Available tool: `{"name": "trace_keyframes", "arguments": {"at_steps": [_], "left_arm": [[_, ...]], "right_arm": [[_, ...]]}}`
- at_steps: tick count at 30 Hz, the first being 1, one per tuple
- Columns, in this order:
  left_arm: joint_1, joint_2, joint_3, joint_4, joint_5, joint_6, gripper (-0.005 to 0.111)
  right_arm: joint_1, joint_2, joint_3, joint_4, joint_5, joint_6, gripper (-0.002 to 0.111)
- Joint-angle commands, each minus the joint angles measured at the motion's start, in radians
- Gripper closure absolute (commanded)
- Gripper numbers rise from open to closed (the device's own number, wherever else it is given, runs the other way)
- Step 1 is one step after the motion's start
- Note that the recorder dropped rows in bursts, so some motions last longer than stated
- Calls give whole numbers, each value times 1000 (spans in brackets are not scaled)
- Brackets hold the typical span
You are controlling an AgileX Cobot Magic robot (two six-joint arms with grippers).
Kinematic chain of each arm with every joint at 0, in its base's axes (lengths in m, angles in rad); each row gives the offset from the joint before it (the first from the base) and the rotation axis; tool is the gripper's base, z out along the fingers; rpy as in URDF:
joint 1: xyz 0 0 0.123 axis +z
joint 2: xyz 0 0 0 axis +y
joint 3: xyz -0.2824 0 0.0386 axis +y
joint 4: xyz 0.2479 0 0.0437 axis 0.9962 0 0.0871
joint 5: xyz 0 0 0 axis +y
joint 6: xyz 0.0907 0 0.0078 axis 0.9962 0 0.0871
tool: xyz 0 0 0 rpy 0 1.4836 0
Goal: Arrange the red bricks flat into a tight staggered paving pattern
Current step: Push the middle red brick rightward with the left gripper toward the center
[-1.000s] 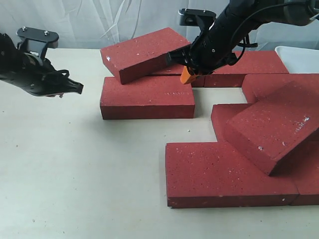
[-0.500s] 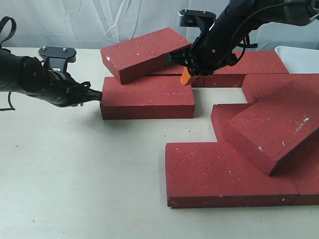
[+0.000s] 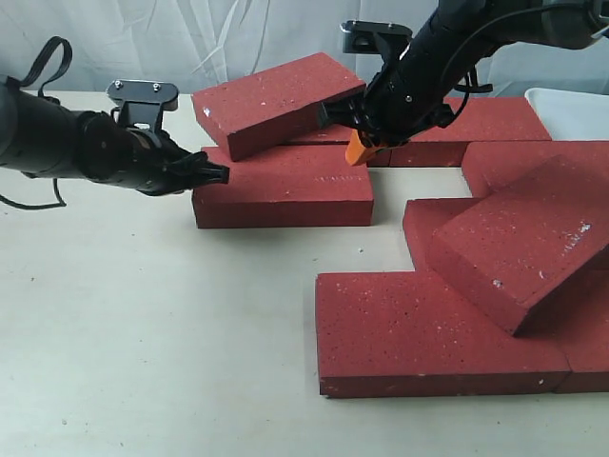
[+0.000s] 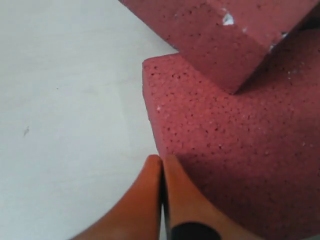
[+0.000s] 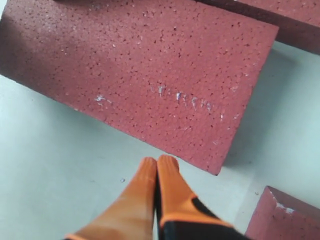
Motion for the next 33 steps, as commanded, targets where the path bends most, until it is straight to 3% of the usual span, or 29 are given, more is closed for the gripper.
{"name": "trace_keyframes", "arguments": {"at_steps": [1,11,17,24,33], "left_arm": [[-24,18,-5,-16,-29,-10,107],[-11,-41,-19,25,-19,-21,107],[73,-39,-20,74,109,-21,107],[118,1,-34,50,67,-74,107],[115,69,-170,34,339,-74,107]], "right_arm": [[-3,-2,-5,-6,-2,-5,109],[-3,-2,-5,-8,-2,-5,109],[-3,-2,-5,-22,-9,-5,109],[-3,-2,-5,-22,-5,-5,109],[-3,-2,-5,-22,-2,-5,109]]}}
